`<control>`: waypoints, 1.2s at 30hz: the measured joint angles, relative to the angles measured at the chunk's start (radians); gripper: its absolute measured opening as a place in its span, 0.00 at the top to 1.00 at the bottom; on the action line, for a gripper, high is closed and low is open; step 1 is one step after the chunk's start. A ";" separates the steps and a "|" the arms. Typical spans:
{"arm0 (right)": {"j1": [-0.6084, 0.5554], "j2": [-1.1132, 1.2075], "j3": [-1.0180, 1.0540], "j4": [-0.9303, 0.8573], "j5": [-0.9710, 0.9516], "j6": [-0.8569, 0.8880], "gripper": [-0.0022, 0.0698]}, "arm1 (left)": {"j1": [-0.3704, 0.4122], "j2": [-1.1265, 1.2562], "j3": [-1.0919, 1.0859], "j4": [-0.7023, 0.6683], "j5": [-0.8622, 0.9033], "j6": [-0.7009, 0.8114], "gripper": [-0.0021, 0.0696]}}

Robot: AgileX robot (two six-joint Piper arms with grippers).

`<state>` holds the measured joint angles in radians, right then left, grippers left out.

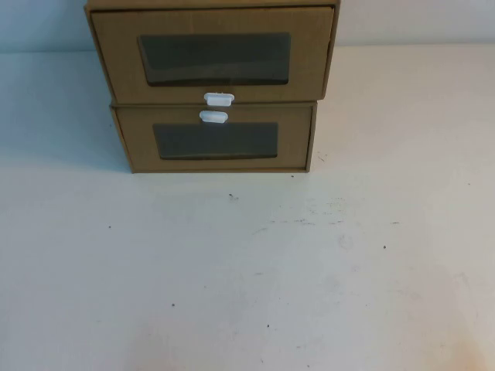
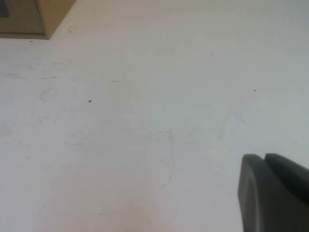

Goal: Open the shoe box
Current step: 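Pull the top drawer of the cardboard box fully open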

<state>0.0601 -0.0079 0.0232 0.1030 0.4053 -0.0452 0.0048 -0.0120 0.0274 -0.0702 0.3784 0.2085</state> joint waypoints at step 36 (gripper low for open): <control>0.000 0.000 0.000 0.002 -0.623 0.000 0.99 | 0.000 0.000 0.000 0.000 -0.483 -0.101 0.98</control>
<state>0.0601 -0.0079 0.0232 0.1049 -0.2182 -0.0452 0.0048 -0.0120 0.0274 -0.0702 -0.1048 0.1073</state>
